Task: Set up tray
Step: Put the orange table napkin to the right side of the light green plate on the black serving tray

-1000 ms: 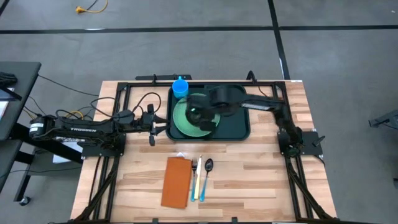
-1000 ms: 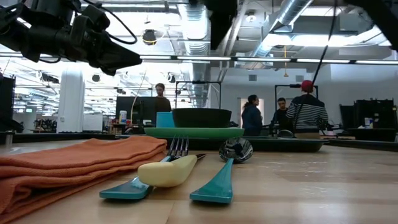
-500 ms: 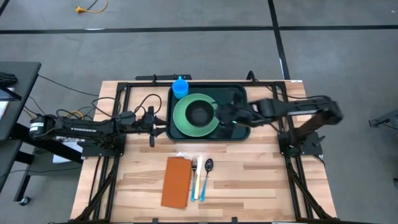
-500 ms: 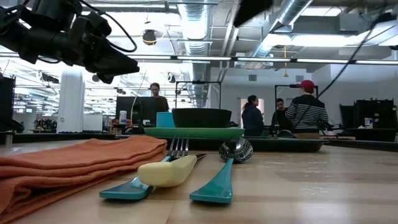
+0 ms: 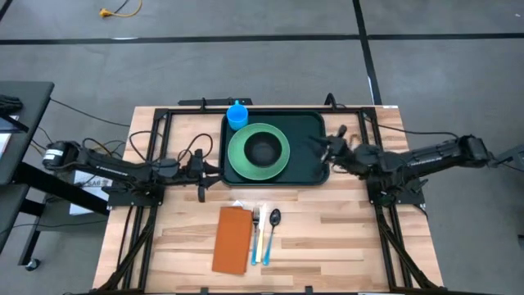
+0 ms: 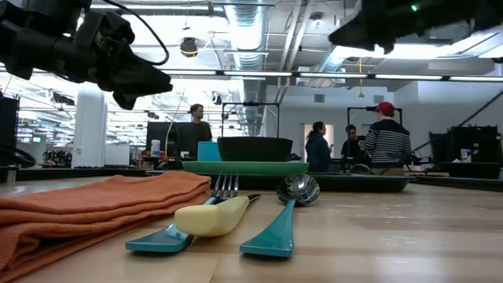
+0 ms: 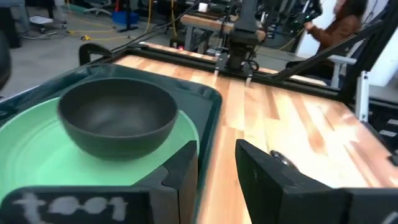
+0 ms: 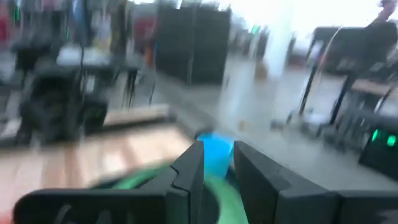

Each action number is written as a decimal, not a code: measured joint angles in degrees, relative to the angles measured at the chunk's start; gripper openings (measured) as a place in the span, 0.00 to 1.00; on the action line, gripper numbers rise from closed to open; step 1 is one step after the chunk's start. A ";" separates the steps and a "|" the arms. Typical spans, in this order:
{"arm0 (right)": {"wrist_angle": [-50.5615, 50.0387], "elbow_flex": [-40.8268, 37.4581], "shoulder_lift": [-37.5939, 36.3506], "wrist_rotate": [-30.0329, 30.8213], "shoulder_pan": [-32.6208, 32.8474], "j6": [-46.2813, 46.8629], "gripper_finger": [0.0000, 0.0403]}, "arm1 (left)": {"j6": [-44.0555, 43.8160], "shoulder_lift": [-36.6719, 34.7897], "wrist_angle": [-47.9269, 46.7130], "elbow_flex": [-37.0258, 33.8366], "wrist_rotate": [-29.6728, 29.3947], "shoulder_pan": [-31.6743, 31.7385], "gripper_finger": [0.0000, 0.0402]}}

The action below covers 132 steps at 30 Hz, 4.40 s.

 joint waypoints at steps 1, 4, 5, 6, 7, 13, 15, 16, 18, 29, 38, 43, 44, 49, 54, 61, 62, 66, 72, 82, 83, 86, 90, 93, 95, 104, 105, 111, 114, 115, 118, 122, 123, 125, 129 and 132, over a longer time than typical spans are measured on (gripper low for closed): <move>5.44 -2.87 -1.02 0.01 -0.55 -1.29 0.21 | -0.39 1.16 1.82 0.00 -0.42 -0.66 0.24; 18.87 -9.78 -3.07 -0.42 -2.21 -3.25 0.21 | -0.56 4.84 8.60 0.00 -0.46 -1.58 0.24; 21.87 -11.39 -3.47 -0.88 -2.83 -3.43 0.21 | -0.44 5.91 10.52 0.00 -0.18 -1.65 0.24; 23.80 -12.73 -3.83 -1.57 -3.44 -3.48 0.21 | -0.19 7.05 12.24 0.00 0.19 -1.65 0.24; 24.73 -13.73 -4.20 -2.21 -3.99 -3.50 0.21 | -0.09 7.92 13.23 0.02 0.39 -1.65 0.24; 24.71 -14.82 -3.92 -4.65 -5.59 -6.57 0.21 | -3.48 12.02 18.35 1.17 -0.97 -0.86 0.24; 24.42 -14.84 -3.65 -4.66 -5.59 -7.53 0.21 | -6.27 13.15 17.69 2.56 0.60 -1.11 0.24; 24.48 -14.86 -3.67 -4.68 -5.59 -7.85 0.21 | -6.98 13.84 16.27 3.25 1.05 -1.62 0.24; 24.49 -14.84 -3.69 -4.66 -5.59 -7.87 0.21 | -8.18 15.51 12.00 5.29 0.93 -3.38 0.24; 18.73 -14.84 -3.73 -4.68 -2.53 -7.87 0.21 | -15.45 24.43 -36.52 31.38 1.51 -15.91 0.24; 15.87 -14.84 -3.72 -4.70 -0.26 -7.18 0.21 | -27.84 32.73 -71.50 54.96 2.29 -26.97 0.24; 14.15 -14.82 -3.69 -4.68 -0.04 -5.95 0.21 | -28.13 38.58 -74.98 59.30 2.36 -30.81 0.24; 14.14 -14.82 -3.69 -4.70 -0.04 -5.95 0.21 | -28.13 39.76 -74.96 59.62 2.63 -31.33 0.24; 14.15 -14.82 -3.69 -4.70 -0.04 -5.93 0.21 | -29.64 44.48 -73.62 60.06 6.70 -32.57 0.24; 14.19 -14.82 -3.69 -4.68 -0.17 -6.17 0.21 | -31.75 47.20 -67.56 60.12 9.62 -33.21 0.24; 15.16 -14.82 -3.69 -4.68 -0.54 -7.46 0.21 | -33.62 49.60 -66.56 60.11 16.97 -33.38 0.24; 15.32 -14.82 -3.69 -4.68 -0.54 -7.51 0.21 | -33.61 49.60 -67.27 60.11 17.09 -33.38 0.24; 15.51 -14.82 -3.69 -4.66 -0.56 -8.11 0.21 | -30.93 49.60 -70.16 60.11 15.13 -33.32 0.24; 15.53 -14.82 -3.69 -4.68 -0.54 -9.40 0.21 | -29.78 49.60 -70.25 60.11 14.09 -32.07 0.24; 11.27 -14.82 -3.69 -4.70 -0.41 -3.69 0.21 | -26.17 49.58 -70.76 60.08 20.00 -28.47 0.24; 10.22 -14.82 -3.69 -4.70 -0.40 -2.39 0.21 | -25.96 49.58 -70.76 60.08 20.74 -28.14 0.24; 8.17 -14.82 -3.69 -4.70 -0.39 1.03 0.21 | -26.17 49.58 -70.78 60.08 21.92 -27.29 0.24; 7.63 -14.82 -3.69 -4.70 0.29 2.52 0.21 | -27.85 49.58 -70.88 60.08 20.93 -27.37 0.24; 7.93 -14.82 -3.69 -4.71 1.57 2.64 0.21 | -30.49 49.56 -72.65 60.08 20.56 -27.44 0.24; 8.26 -14.82 -3.69 -4.72 2.50 2.61 0.21 | -30.91 49.56 -73.77 60.08 20.59 -27.39 0.24; 9.03 -14.82 -3.69 -4.72 6.48 4.05 0.21 | -28.50 49.56 -71.16 60.06 14.64 -29.24 0.25; 8.84 -14.81 -3.69 -4.72 6.89 4.97 0.21 | -28.06 49.56 -70.55 60.06 13.62 -29.74 0.25; 4.55 -14.79 -3.69 -4.70 9.10 10.09 0.21 | -28.08 49.56 -67.99 60.06 7.32 -32.01 0.34; 3.63 -14.79 -3.69 -4.70 9.84 10.66 0.21 | -28.22 49.54 -66.65 60.06 6.01 -32.76 0.41; 3.42 -14.79 -3.69 -4.68 10.11 10.66 0.21 | -28.25 49.54 -66.01 60.06 5.81 -33.02 0.44; 3.50 -14.79 -3.69 -4.70 10.76 10.60 0.21 | -28.59 49.54 -63.31 60.06 4.95 -34.02 0.50; 3.80 -14.79 -3.69 -4.69 10.86 10.25 0.21 | -29.31 50.52 -61.03 61.06 1.98 -36.12 0.53; 3.85 -14.79 -3.69 -4.68 10.85 10.25 0.21 | -29.49 50.97 -61.08 61.43 1.85 -36.52 0.53; 3.43 -14.79 -3.69 -4.69 10.85 10.36 0.21 | -30.56 52.53 -61.23 62.84 1.53 -37.19 0.53; 3.29 -14.79 -3.67 -4.70 10.85 10.60 0.21 | -30.95 57.32 -62.87 65.98 2.48 -38.04 0.53; 3.23 -14.79 -3.69 -4.70 10.85 10.60 0.21 | -30.84 61.39 -66.94 69.99 4.33 -38.10 0.53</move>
